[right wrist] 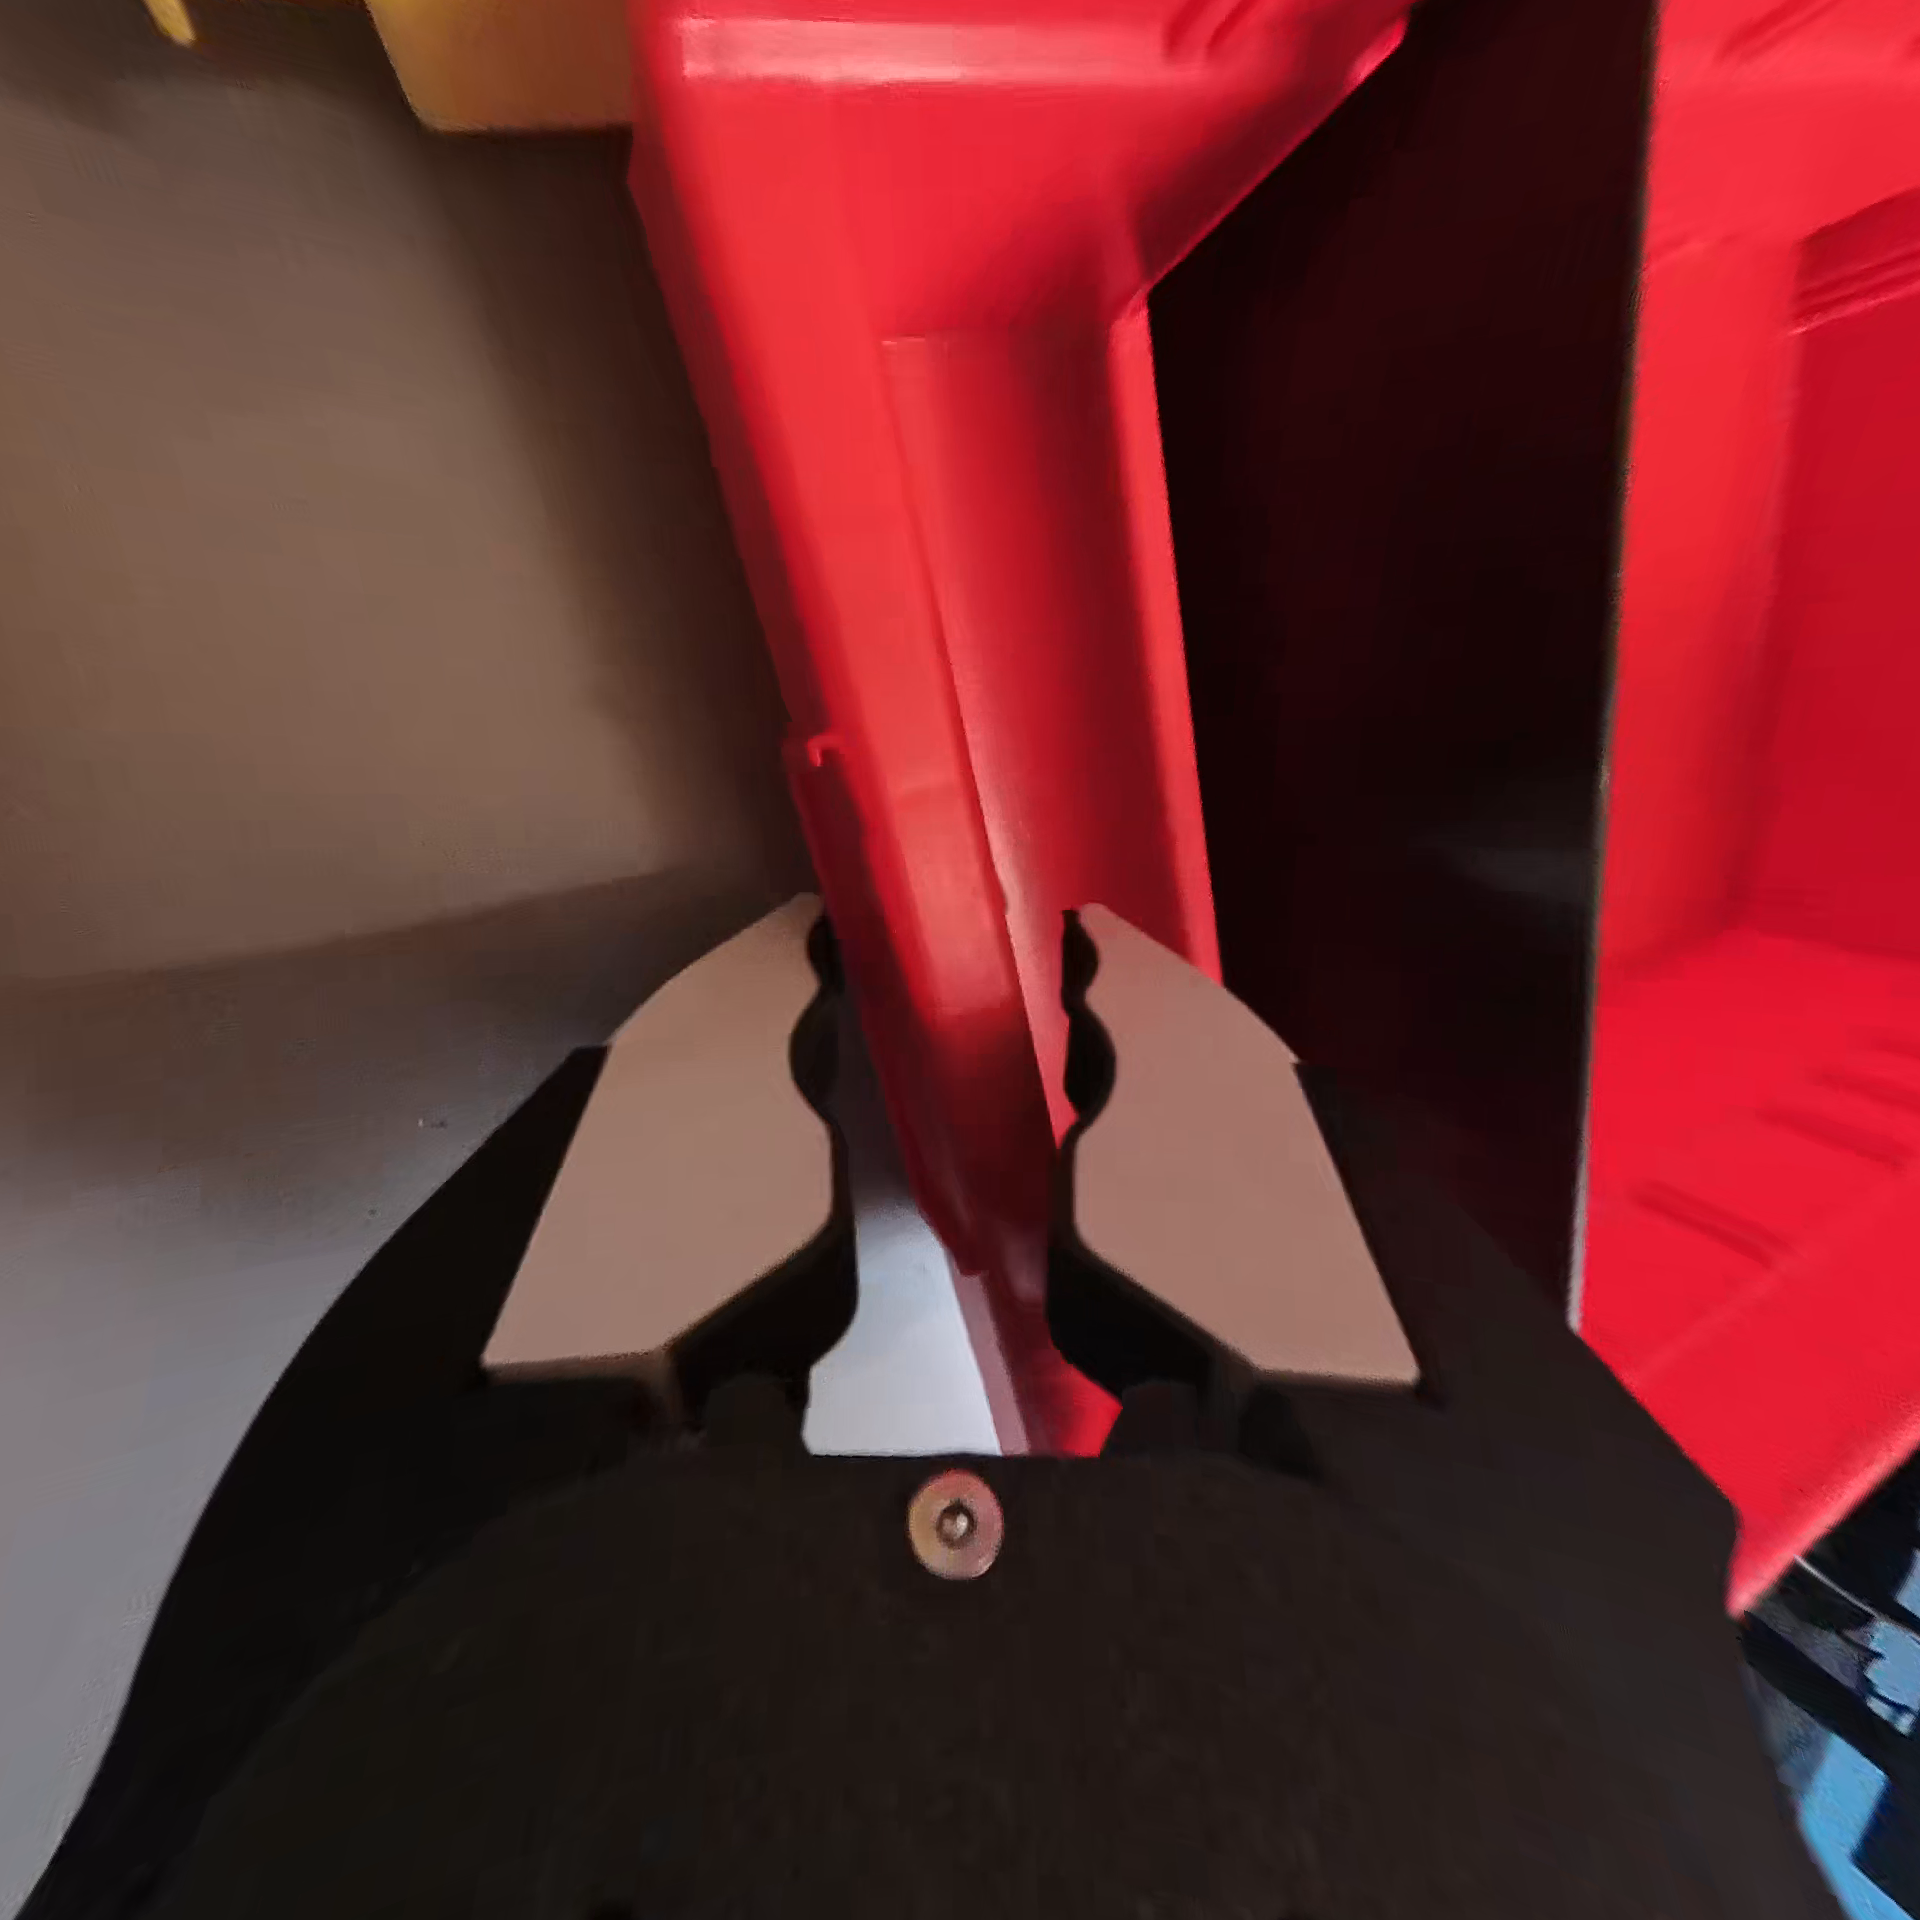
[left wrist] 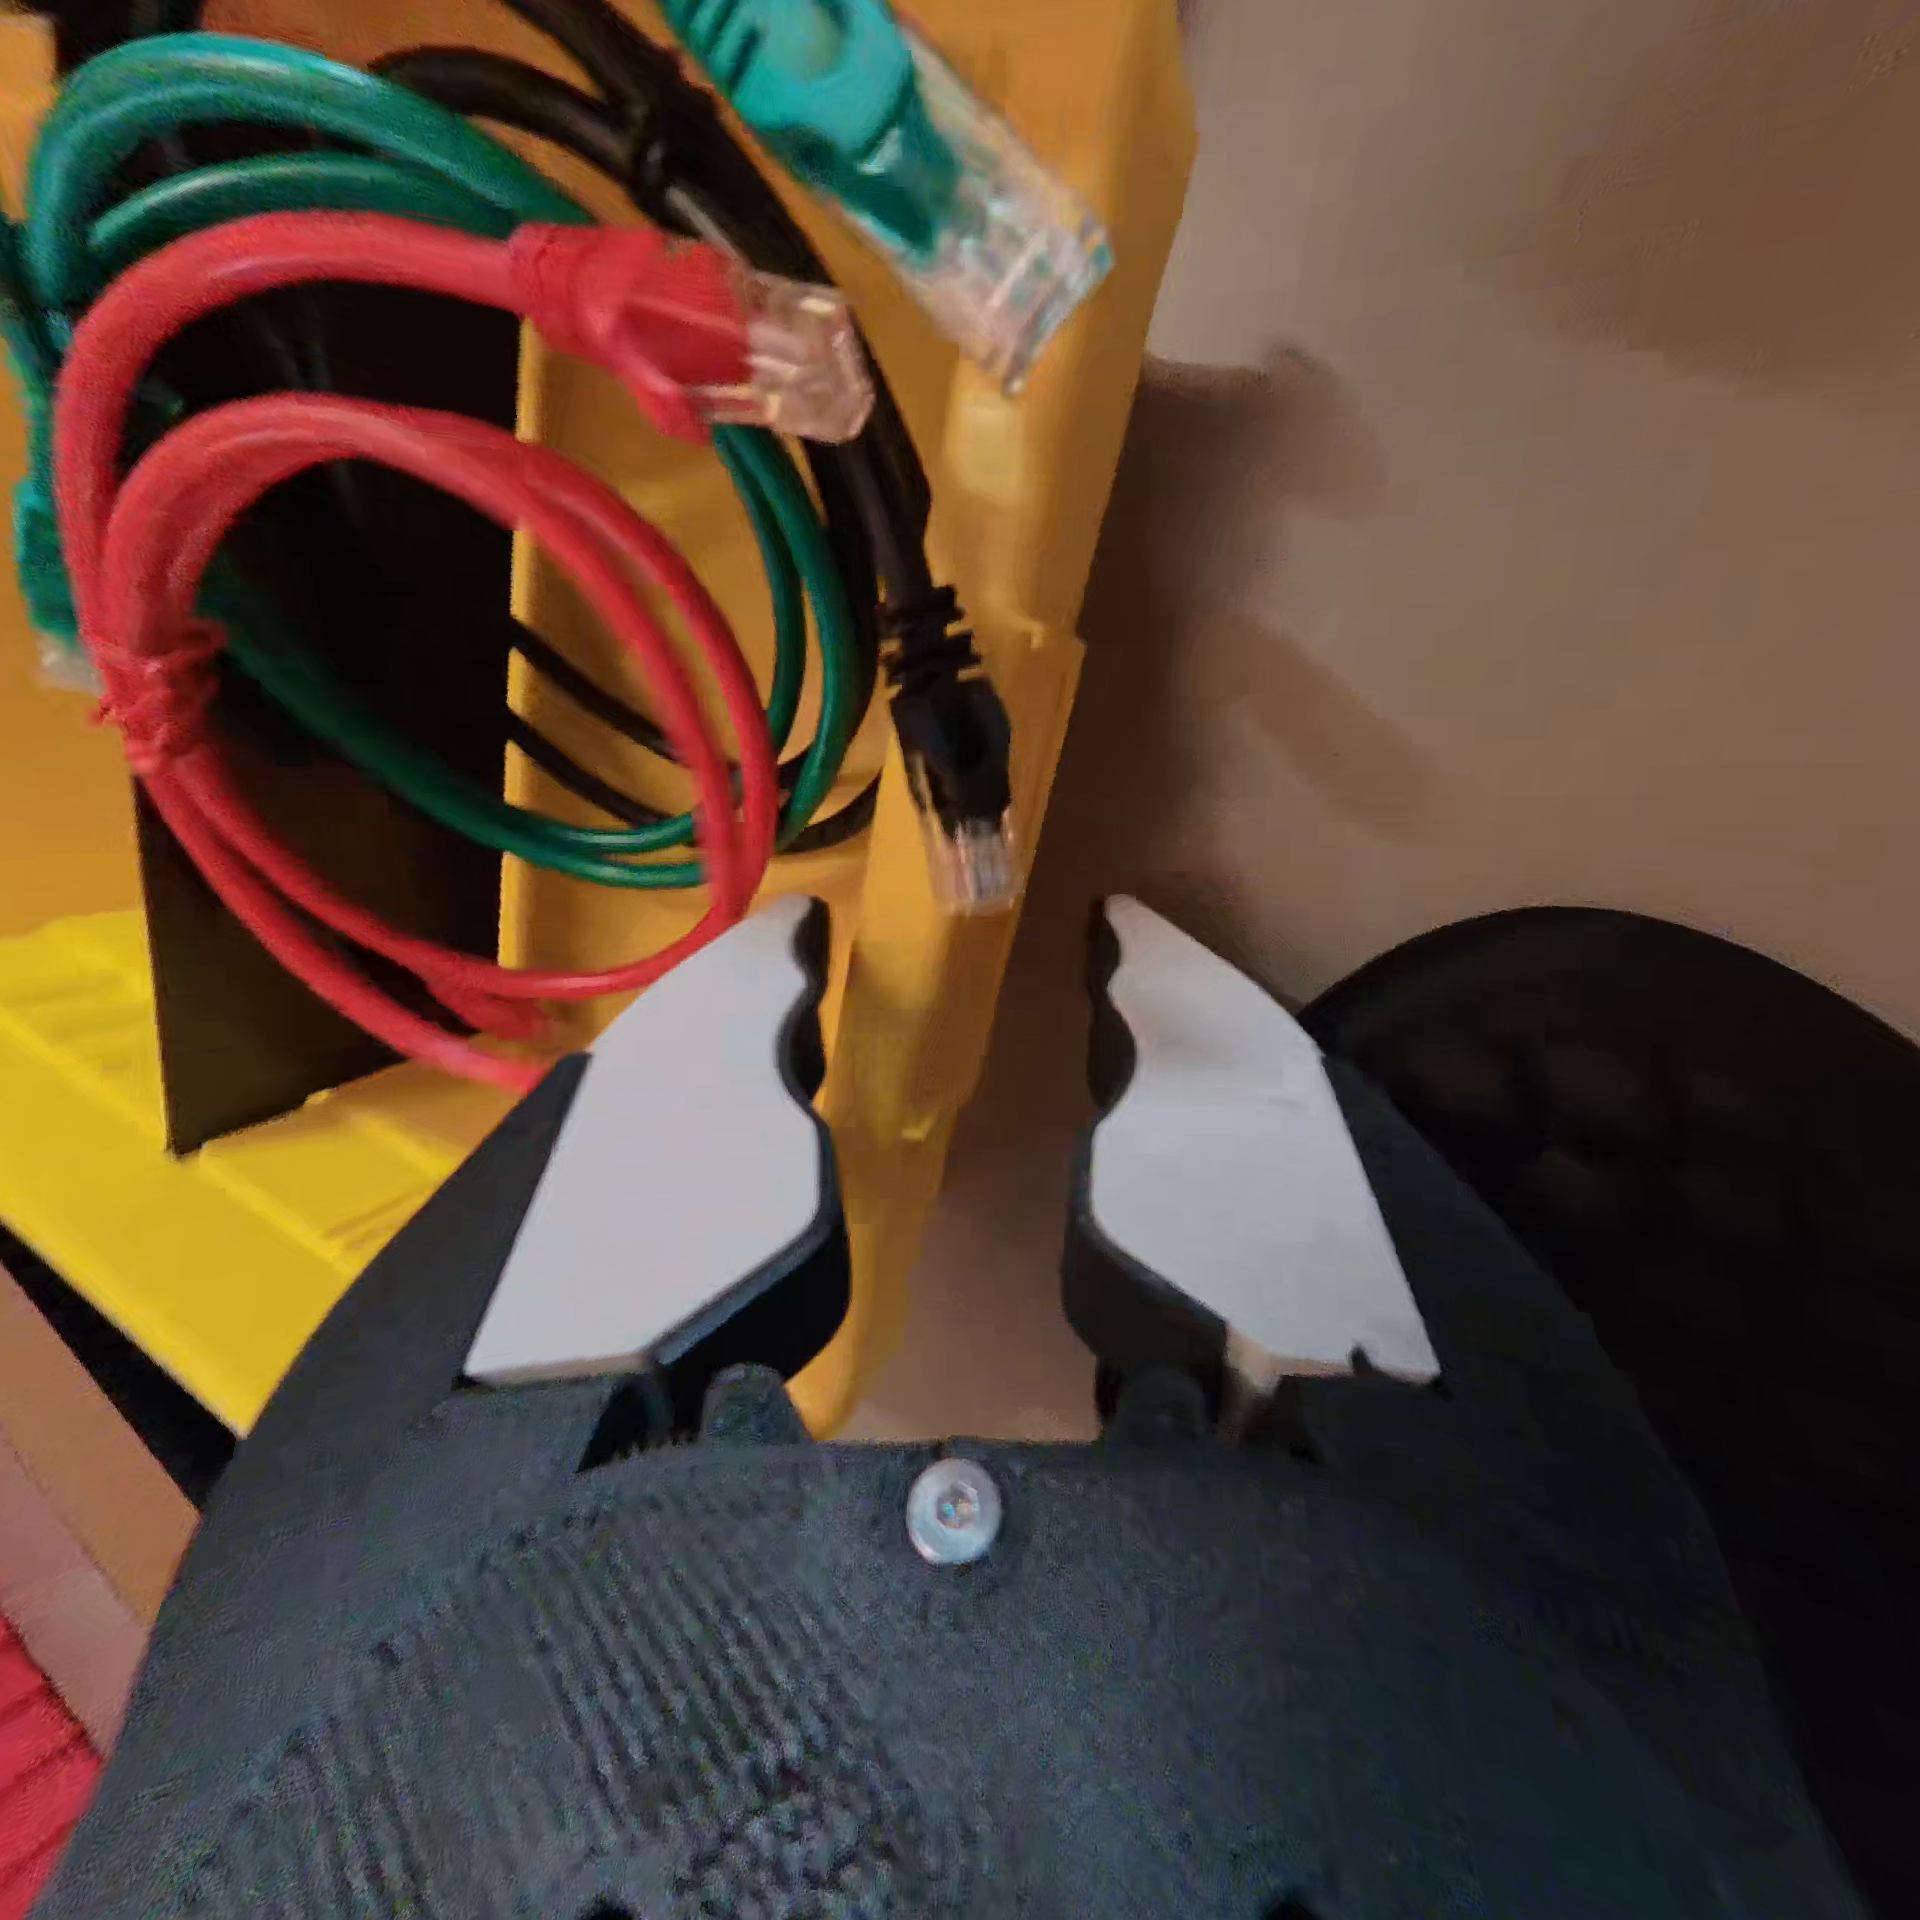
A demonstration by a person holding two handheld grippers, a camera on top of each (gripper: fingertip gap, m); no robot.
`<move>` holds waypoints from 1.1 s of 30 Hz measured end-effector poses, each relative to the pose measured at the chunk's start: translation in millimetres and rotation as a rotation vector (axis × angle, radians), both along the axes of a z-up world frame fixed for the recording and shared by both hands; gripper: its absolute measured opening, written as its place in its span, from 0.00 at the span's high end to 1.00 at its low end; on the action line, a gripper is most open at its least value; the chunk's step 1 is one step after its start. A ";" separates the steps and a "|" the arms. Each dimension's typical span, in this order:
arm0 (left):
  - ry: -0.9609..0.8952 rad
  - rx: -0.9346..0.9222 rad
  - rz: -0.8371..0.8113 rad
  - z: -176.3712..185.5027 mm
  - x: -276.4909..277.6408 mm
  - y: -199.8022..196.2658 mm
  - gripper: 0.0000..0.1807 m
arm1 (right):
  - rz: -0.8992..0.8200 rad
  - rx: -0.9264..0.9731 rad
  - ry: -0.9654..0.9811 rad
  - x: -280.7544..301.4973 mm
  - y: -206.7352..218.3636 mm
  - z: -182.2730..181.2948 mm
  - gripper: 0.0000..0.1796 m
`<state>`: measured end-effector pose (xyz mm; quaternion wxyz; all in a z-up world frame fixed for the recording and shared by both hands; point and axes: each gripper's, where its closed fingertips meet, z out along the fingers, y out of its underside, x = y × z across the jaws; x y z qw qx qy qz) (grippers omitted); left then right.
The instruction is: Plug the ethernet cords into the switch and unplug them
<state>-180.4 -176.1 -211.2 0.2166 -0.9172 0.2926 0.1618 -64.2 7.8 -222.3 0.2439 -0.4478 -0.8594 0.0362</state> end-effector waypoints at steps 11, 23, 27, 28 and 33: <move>0.014 0.012 -0.035 -2.7 -3.4 12.3 0.83 | -0.177 0.019 0.113 102.3 9.3 5.1 0.81; -0.039 0.041 -0.020 -3.6 -16.1 45.1 0.84 | -0.390 0.128 0.091 202.6 106.3 7.0 0.81; -0.038 0.045 -0.024 -3.5 -30.8 57.2 0.84 | -0.429 0.133 0.098 202.8 133.9 5.7 0.81; -0.039 0.045 -0.022 -3.4 -34.3 59.8 0.84 | -0.435 0.139 0.097 202.6 140.2 5.3 0.81; -0.039 0.053 -0.011 -3.2 -45.0 70.8 0.84 | -0.451 0.135 0.107 199.2 154.8 5.6 0.81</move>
